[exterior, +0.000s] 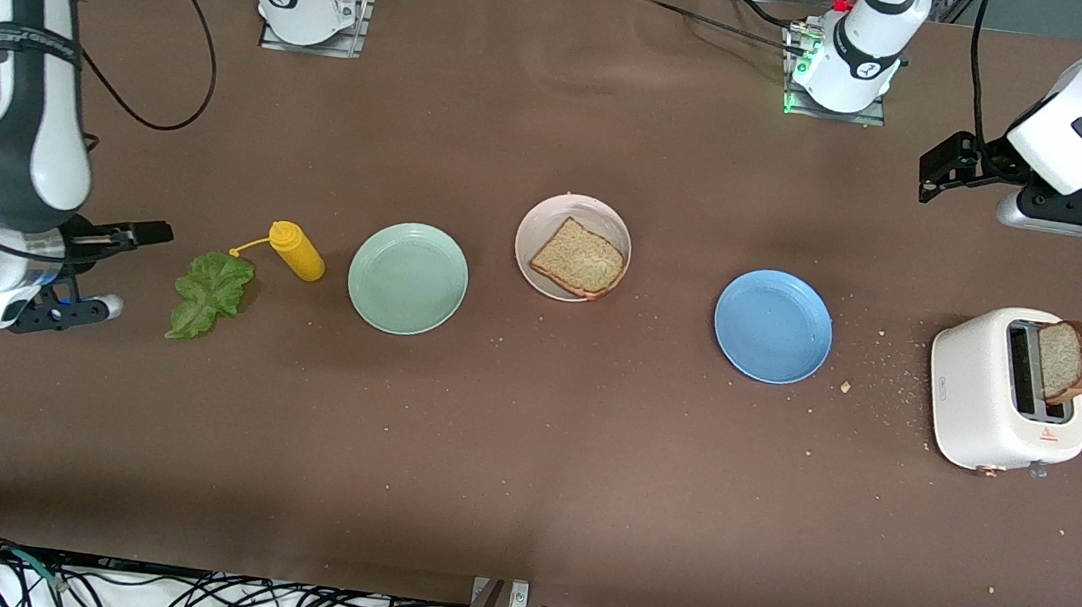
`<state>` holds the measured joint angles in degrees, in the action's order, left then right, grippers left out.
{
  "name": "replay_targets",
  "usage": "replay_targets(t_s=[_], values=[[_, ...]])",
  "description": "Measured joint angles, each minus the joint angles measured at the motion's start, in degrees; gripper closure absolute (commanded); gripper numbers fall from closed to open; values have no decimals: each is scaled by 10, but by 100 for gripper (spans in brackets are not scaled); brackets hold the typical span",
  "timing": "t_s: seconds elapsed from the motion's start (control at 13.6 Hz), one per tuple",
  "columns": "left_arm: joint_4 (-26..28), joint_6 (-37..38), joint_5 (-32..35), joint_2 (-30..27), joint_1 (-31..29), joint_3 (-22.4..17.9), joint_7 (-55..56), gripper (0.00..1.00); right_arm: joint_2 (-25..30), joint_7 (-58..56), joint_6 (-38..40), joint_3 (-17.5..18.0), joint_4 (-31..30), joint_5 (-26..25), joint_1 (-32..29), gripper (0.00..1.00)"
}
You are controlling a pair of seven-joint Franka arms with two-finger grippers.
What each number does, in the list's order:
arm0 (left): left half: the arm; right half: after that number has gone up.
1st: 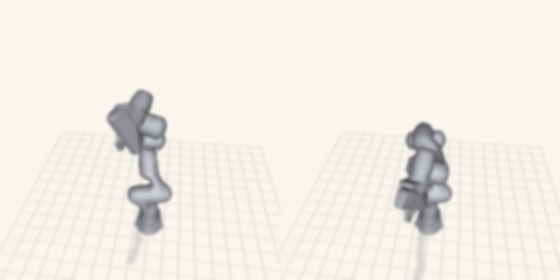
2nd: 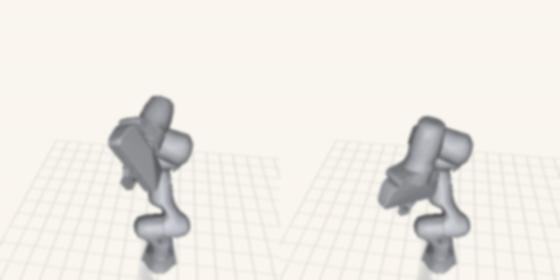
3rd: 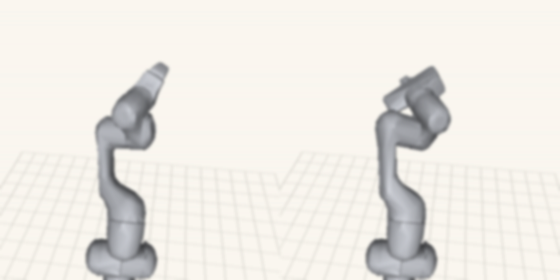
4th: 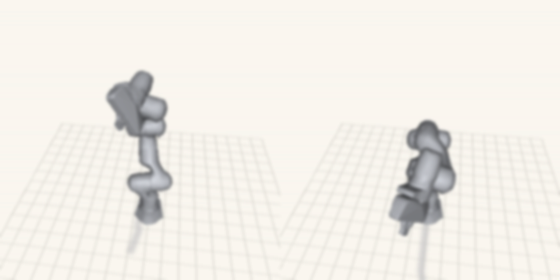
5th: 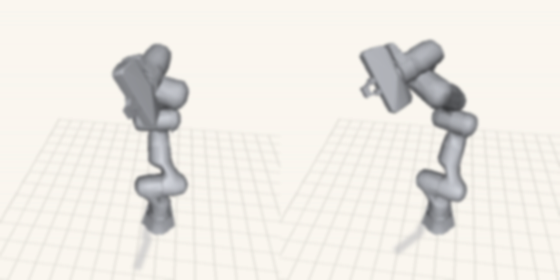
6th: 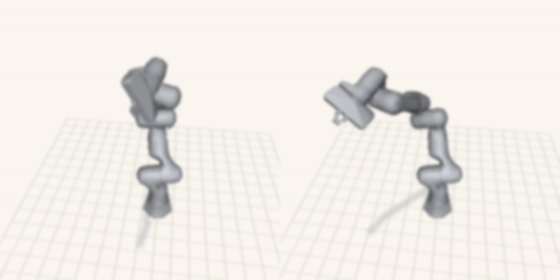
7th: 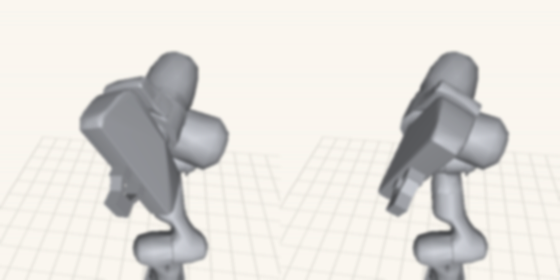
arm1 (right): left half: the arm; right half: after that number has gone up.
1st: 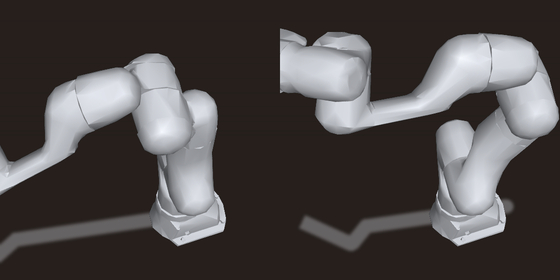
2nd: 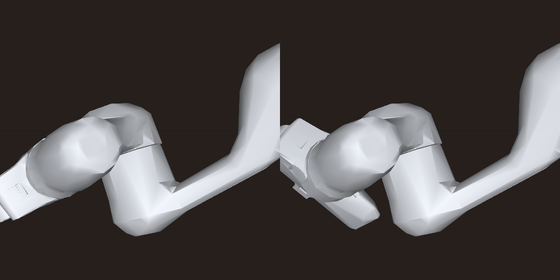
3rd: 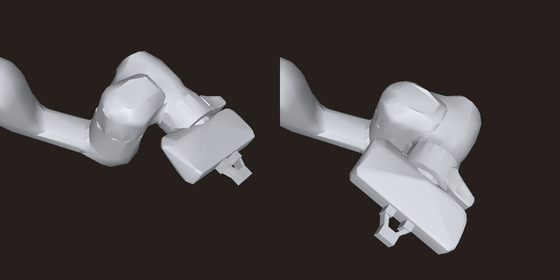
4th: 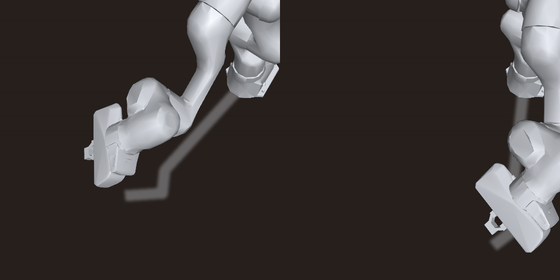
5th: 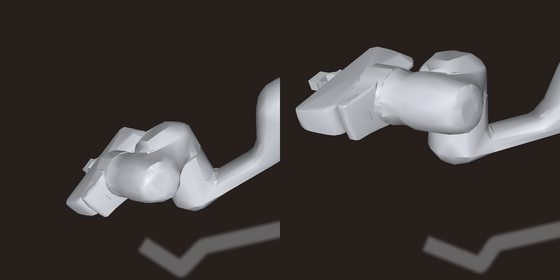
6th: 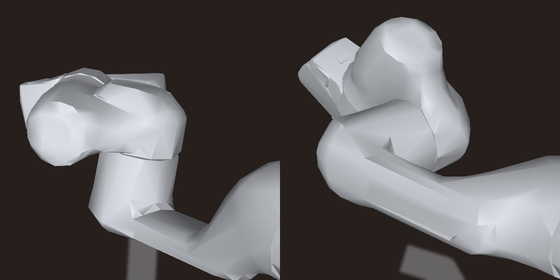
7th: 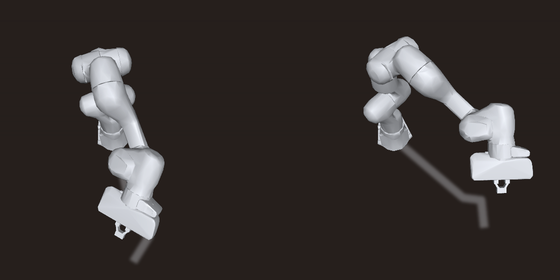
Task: Make sandwich in beige plate with both arms
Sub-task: 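Move the right gripper down toward the green lettuce leaf, then grasp the lettuce leaf with the right gripper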
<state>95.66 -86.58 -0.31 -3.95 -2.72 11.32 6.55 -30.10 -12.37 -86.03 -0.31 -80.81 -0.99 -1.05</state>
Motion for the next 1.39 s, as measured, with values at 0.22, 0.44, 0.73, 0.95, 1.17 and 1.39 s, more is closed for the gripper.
replay_targets(t_s=[0.22,0.44,0.73,0.95,1.17,1.39], values=[[0,0,0,0,0,0,0,0,37,35,-98,9,-93,-25,1,0],[0,0,0,0,0,0,0,0,61,38,-193,17,-179,-67,1,0],[0,0,0,0,0,0,0,0,66,41,-312,20,-255,-123,1,0],[0,0,0,0,0,0,0,0,71,41,-326,20,-263,-126,0,0],[0,0,0,0,0,0,0,0,72,49,-358,19,-267,-126,-1,0],[0,0,0,0,0,0,0,0,59,100,-405,14,-280,-126,-4,0]])
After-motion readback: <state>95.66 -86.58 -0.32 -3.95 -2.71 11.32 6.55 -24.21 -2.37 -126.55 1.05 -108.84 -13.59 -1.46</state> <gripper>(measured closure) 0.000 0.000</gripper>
